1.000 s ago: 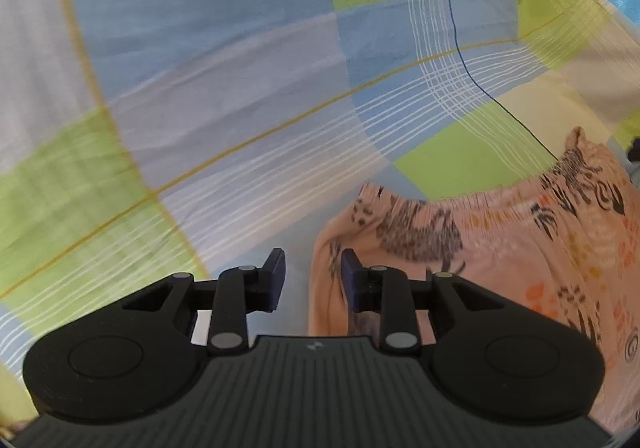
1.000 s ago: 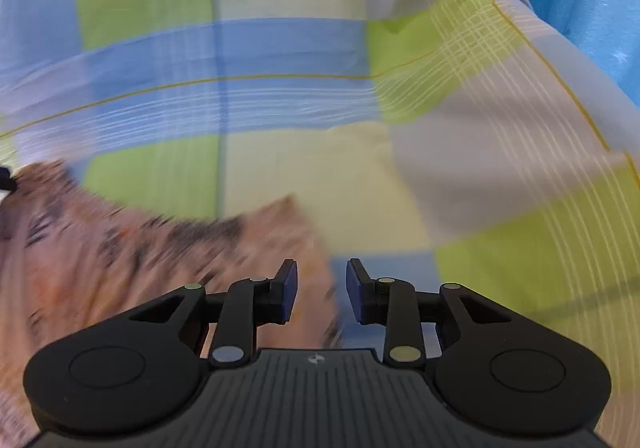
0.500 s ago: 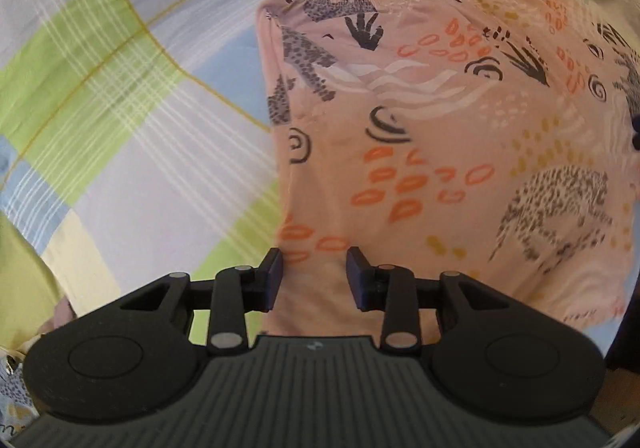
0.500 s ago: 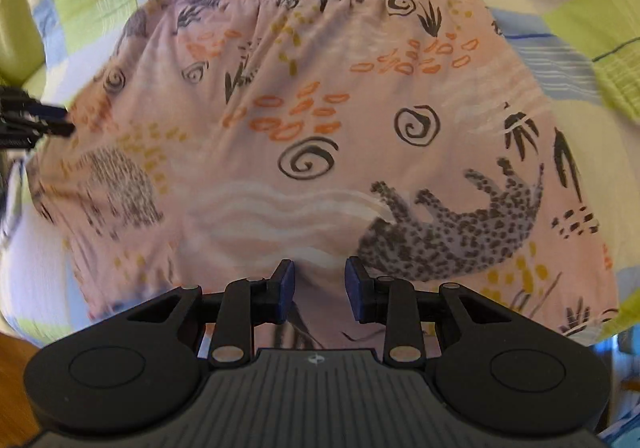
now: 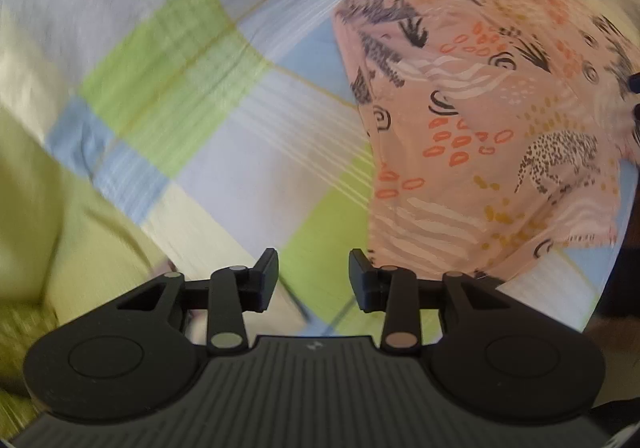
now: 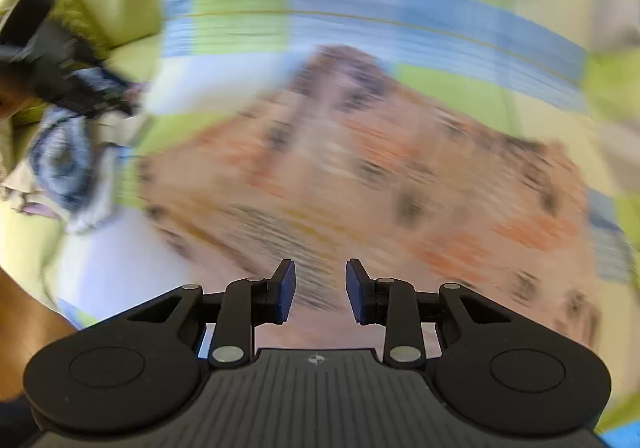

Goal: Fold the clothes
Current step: 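Grasp the pants waistband edge with the right gripper while the left gripper grasps it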

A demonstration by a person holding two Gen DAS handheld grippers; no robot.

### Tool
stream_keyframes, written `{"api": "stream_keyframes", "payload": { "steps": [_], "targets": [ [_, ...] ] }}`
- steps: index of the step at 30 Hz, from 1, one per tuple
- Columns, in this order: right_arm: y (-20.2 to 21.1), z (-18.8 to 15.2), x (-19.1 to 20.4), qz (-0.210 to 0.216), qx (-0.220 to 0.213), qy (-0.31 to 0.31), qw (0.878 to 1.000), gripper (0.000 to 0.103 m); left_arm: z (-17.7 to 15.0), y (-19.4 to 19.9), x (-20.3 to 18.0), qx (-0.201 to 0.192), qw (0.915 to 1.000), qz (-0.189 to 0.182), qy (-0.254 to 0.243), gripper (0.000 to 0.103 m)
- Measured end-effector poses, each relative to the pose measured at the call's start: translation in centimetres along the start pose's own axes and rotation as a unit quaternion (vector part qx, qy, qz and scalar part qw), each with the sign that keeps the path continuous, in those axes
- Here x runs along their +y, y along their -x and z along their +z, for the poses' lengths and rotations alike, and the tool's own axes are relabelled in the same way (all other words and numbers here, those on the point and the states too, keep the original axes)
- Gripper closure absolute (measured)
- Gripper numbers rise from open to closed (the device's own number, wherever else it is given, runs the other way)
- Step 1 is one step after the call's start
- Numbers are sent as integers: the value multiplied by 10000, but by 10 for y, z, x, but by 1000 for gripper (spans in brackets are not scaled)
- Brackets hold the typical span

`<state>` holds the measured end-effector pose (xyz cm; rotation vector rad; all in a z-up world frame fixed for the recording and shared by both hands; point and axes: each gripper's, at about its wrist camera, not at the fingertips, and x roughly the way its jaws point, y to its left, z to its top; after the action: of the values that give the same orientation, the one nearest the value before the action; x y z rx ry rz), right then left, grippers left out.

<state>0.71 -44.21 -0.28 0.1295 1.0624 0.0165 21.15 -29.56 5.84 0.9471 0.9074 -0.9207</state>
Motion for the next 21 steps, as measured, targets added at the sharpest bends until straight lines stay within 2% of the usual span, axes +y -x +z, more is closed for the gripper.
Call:
{"api": "stream_keyframes", "payload": {
  "steps": [3,4,8,10,12,14,15,17,19,20,21],
  "targets": [
    [-30,26,59,102,3,-250,9996,71,6,-4,14,-353,9959,-185,-817,55],
    [-43,33,77,75,-9,-294,9995,71,8,-6,21,-442,9941,-250,-956,55],
    [-92,59,149,-33,-55,-466,9989,71,11,-10,51,-793,9874,-554,-1249,48],
    [-117,67,175,-256,-4,-242,9994,72,12,-12,62,-926,9839,-683,-1365,43],
    [-138,73,196,-534,65,27,9985,72,11,-15,71,-1041,9807,-795,-1449,43],
    [-155,76,207,-822,283,240,9959,68,9,-18,77,-1110,9788,-921,-1451,43],
    [-163,75,211,-989,463,323,9935,59,7,-19,79,-1149,9782,-950,-1448,42],
    [-168,73,211,-1268,460,456,9898,50,5,-23,81,-1207,9770,-1017,-1433,41],
    [-167,72,206,-1371,376,395,9891,52,3,-26,82,-1230,9761,-1106,-1413,41],
    [-166,71,202,-1382,348,356,9892,60,3,-27,82,-1238,9750,-1156,-1437,41],
    [-166,72,201,-1399,332,443,9886,62,5,-29,82,-1231,9748,-1190,-1433,41]
  ]
}}
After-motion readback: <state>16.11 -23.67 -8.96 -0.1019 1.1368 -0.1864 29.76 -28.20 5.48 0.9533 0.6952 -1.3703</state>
